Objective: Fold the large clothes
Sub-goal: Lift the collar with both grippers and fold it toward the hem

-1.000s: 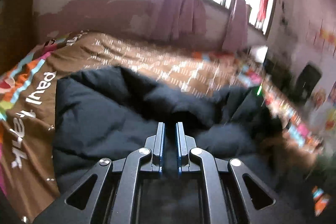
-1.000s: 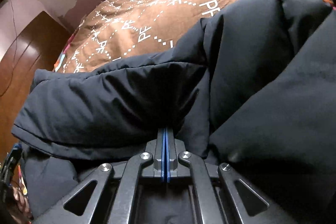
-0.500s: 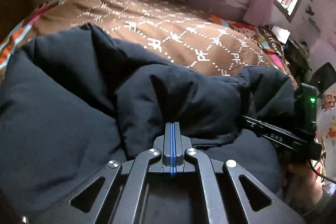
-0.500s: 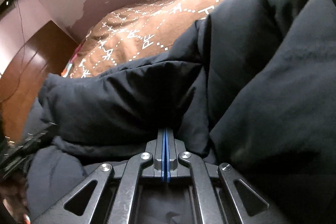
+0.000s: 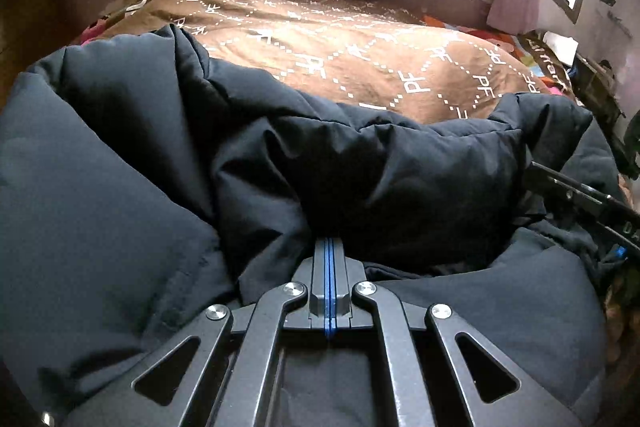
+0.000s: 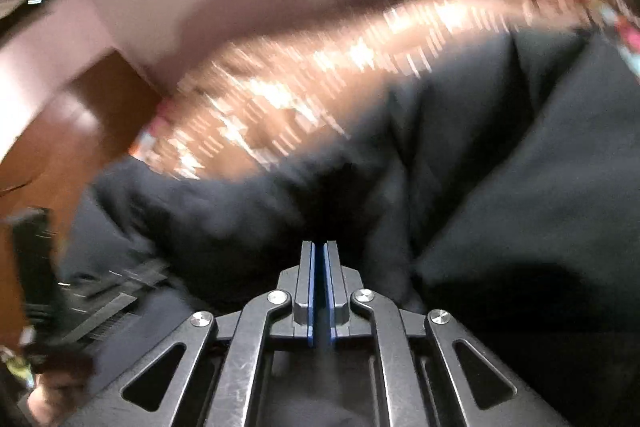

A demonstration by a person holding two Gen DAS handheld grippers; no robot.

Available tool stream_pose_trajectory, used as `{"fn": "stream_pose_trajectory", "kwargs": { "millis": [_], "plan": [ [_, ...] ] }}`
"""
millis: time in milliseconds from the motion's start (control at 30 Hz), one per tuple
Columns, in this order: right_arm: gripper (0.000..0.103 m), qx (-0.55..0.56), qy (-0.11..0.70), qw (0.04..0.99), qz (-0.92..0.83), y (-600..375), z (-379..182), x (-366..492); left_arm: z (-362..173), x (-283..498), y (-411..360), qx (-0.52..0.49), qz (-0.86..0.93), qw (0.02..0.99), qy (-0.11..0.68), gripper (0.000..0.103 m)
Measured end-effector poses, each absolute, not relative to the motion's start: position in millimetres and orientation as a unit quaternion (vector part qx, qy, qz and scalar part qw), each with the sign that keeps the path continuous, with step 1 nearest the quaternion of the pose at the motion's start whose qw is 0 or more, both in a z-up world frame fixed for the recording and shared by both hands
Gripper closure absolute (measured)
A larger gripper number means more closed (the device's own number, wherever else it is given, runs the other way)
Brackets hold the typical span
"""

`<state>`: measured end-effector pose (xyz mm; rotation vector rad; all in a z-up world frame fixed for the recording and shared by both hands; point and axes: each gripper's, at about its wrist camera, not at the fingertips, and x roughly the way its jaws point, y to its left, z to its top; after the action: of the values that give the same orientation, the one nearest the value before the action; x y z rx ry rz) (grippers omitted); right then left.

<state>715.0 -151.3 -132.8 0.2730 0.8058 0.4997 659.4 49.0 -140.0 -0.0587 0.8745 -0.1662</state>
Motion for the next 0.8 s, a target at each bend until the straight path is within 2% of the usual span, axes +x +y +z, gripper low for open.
{"fn": "stream_pose_trajectory", "kwargs": {
  "millis": [67, 200, 267, 433, 633, 800],
  "plan": [
    [0.097, 0.094, 0.383, 0.881, 0.262, -133, -121, 715, -140, 657, 50, -0.031, -0.082, 0.902, 0.423, 0.102],
    [0.097, 0.042, 0.434, 0.859, 0.269, -100, -136, 732, -140, 655, 52, -0.033, -0.085, 0.900, 0.427, 0.102],
    [0.103, 0.053, 0.460, 0.847, 0.261, -101, -151, 741, -141, 657, 51, -0.029, -0.084, 0.898, 0.431, 0.102],
    [0.103, 0.079, 0.467, 0.842, 0.259, -106, -162, 746, -140, 654, 50, -0.025, -0.084, 0.901, 0.424, 0.102],
    [0.100, 0.136, 0.371, 0.896, 0.201, -159, -131, 705, -138, 647, 56, -0.041, -0.095, 0.907, 0.409, 0.102],
    [0.103, 0.148, 0.440, 0.873, 0.149, -175, -159, 724, -138, 649, 52, -0.029, -0.088, 0.906, 0.413, 0.102]
  ]
}}
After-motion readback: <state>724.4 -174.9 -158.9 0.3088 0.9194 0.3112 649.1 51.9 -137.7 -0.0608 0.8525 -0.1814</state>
